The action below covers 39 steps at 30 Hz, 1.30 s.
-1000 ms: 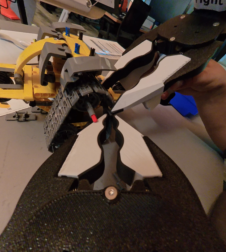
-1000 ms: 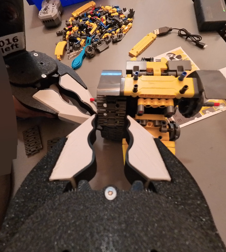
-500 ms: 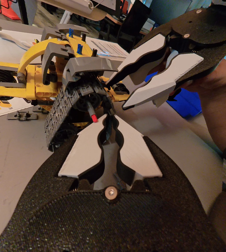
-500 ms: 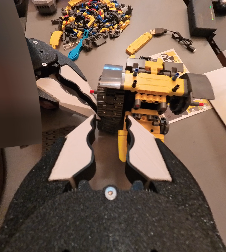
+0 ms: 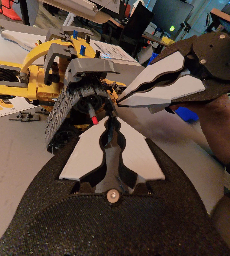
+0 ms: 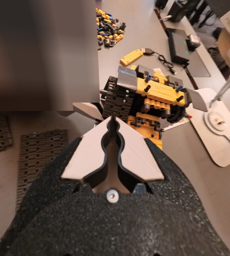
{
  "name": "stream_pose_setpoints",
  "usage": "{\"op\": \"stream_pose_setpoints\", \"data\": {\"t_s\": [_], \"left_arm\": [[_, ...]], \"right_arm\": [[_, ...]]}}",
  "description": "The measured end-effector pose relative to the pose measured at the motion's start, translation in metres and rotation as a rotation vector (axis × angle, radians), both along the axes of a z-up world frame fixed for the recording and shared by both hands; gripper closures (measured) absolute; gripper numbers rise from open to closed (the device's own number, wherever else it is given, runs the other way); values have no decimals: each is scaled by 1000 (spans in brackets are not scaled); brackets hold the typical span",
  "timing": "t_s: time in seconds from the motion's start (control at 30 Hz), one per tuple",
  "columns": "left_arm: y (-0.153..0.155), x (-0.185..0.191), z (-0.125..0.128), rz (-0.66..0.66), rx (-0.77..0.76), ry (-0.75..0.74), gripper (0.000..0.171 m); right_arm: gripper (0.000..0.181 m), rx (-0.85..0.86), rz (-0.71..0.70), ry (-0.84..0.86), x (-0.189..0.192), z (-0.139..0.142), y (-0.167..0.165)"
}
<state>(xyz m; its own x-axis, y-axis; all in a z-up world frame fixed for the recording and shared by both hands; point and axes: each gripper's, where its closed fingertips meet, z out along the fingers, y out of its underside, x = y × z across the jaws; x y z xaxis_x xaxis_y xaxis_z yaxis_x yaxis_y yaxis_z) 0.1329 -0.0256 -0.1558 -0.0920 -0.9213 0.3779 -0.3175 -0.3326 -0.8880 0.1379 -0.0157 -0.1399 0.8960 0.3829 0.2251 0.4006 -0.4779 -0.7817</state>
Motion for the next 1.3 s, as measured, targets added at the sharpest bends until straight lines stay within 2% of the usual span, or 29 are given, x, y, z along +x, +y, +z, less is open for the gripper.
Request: {"op": "stream_pose_setpoints", "data": {"t_s": [0.1, 0.23, 0.53, 1.3], "left_arm": [[0, 0, 0, 0, 7, 0, 171], [0, 0, 0, 7, 11, -1, 171], [1, -1, 1, 21, 14, -5, 171], [0, -2, 1, 71, 133, -1, 170]], "right_arm": [[181, 45, -16, -28, -1, 2, 2], [181, 23, -26, -49, 0, -6, 2], [181, 37, -49, -38, -2, -6, 4], [181, -55, -87, 288, -6, -6, 6]]}}
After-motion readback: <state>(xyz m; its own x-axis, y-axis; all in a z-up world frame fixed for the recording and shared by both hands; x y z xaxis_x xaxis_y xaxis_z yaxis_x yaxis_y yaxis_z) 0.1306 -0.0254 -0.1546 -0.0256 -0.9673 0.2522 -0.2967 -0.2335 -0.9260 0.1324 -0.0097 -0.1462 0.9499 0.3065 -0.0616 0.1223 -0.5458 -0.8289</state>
